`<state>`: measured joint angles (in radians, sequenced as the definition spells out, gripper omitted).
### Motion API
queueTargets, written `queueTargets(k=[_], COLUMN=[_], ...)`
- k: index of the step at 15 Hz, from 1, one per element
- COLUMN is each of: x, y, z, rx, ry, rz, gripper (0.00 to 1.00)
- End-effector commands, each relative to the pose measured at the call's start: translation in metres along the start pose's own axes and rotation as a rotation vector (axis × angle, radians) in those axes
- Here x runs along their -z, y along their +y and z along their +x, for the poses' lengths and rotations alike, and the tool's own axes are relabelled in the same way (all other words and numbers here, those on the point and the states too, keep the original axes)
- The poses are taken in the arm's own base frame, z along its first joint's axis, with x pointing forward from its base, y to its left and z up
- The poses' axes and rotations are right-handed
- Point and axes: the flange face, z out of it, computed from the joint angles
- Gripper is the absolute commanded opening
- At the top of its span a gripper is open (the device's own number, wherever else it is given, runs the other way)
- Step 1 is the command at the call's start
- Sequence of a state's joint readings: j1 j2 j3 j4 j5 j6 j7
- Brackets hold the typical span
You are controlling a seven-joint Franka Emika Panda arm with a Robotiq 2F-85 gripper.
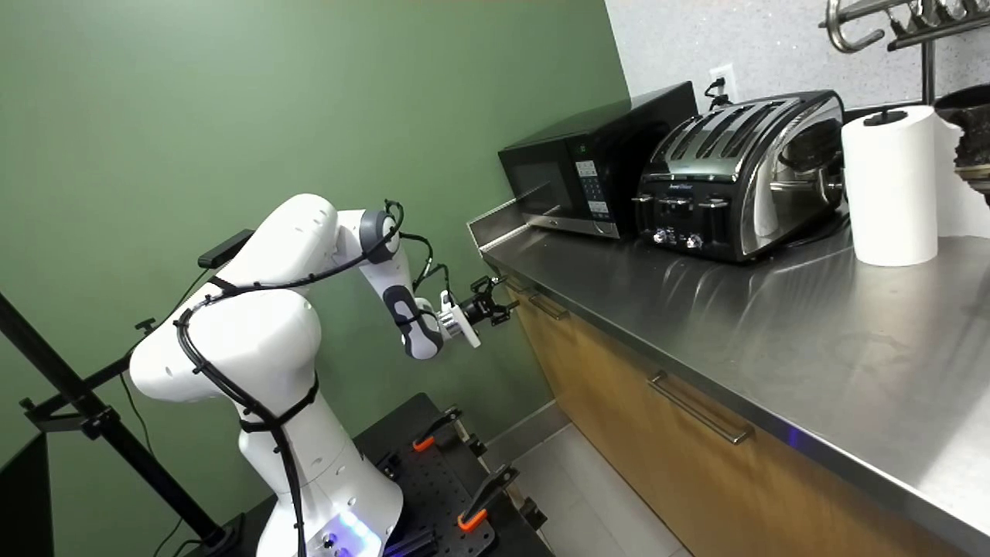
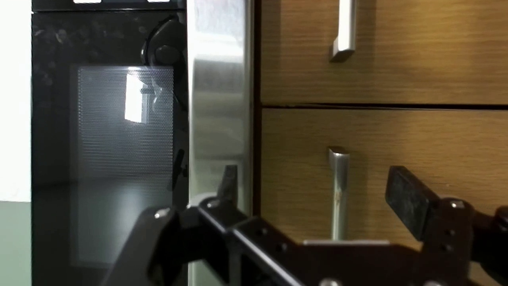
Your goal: Open the door of the first bottom cabinet on the left
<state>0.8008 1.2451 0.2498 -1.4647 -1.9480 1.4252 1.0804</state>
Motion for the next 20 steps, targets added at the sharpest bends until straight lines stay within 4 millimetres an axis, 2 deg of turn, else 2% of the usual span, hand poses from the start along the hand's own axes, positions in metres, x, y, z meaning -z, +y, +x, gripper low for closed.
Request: queueTargets(k=[1,3,7,8,10,12,13,16,20], x=[-0.014,-0.018,-0.019,-0.018,-0.015,-0.01,-0.009,-0.004,0.012], y=[0.002,0.001,-0.003,-0.004,-0.003,-0.005,-0.004,-0.003,-0.009], z=[0.008,0.01,0.016,0.017,0.018,0.016,0.015,0.011,0.007], rx=[0.007,0.004,0.003,0.005,0.009,0.008,0.005,0.019,0.024], ry=[0.024,0.03,0.057,0.067,0.082,0.087,0.087,0.076,0.082], rz=[0.025,0.042,0.097,0.108,0.128,0.143,0.138,0.135,0.145], gripper=[0.68,0.55,0.47,0.23,0.2,0.05,0.0,0.03,0.03])
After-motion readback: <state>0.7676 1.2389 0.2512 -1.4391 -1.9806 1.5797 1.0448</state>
